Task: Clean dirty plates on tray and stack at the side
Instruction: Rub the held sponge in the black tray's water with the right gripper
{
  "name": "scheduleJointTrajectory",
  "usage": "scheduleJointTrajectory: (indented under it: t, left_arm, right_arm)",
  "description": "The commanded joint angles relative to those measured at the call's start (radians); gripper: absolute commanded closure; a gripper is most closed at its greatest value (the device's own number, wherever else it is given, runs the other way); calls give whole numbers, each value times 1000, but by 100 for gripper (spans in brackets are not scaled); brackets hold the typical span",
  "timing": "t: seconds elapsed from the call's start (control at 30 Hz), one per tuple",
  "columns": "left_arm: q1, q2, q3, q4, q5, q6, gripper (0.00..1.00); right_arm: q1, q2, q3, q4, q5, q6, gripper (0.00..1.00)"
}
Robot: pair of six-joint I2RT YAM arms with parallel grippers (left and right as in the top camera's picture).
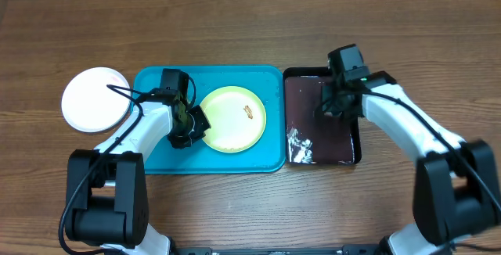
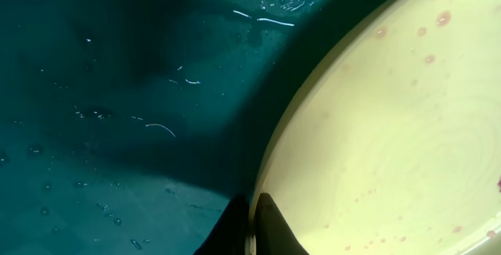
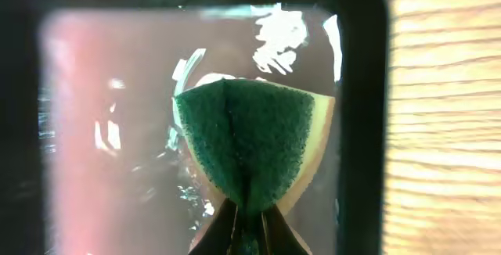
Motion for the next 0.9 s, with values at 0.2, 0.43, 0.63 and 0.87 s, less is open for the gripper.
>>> scheduleJointTrajectory:
  t: [0.2,0.43,0.63,0.87]
  left_arm:
    - [-5,27,6,3,-21,-5,89]
    - [-5,27,5,3,-22,-5,81]
    - [-5,26,5,7,-22,-5,72]
    - [-1,21,10,5,-21,13,92]
  right_arm:
    - [-1,-194,41,-48,-97,0,96]
    - [-1,-196,40,-77,-135,0,96]
    - [-1,-196,40,-88,-135,0,96]
    - [-1,-196,39,-89,-134,0,96]
